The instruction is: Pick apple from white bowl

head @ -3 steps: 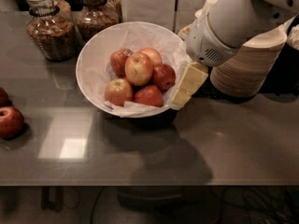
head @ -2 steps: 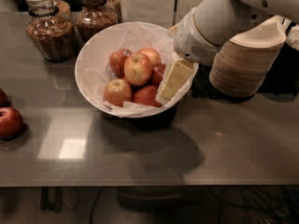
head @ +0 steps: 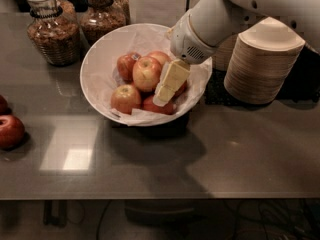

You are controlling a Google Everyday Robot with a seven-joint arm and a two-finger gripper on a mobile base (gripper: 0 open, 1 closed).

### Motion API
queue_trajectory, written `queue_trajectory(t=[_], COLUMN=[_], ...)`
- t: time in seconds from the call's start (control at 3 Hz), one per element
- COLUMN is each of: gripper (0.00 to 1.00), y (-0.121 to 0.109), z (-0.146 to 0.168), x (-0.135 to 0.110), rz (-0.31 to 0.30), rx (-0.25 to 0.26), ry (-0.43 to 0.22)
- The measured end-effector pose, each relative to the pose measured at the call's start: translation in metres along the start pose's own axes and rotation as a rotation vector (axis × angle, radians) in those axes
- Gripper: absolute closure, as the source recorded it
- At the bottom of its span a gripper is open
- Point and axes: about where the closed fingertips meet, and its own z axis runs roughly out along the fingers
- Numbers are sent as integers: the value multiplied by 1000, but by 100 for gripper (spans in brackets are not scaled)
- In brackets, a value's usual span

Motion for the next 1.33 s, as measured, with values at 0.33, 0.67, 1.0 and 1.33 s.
queue_trajectory(t=[0.33, 0.67, 1.0, 1.33], gripper=[0, 0, 0, 19], y=[-3, 6, 6, 6], z=[12, 24, 24, 24], x=[-9, -27, -28, -28], rz=[-5, -18, -18, -18], rx=[-18, -61, -62, -62], ry=[-18, -63, -64, -64])
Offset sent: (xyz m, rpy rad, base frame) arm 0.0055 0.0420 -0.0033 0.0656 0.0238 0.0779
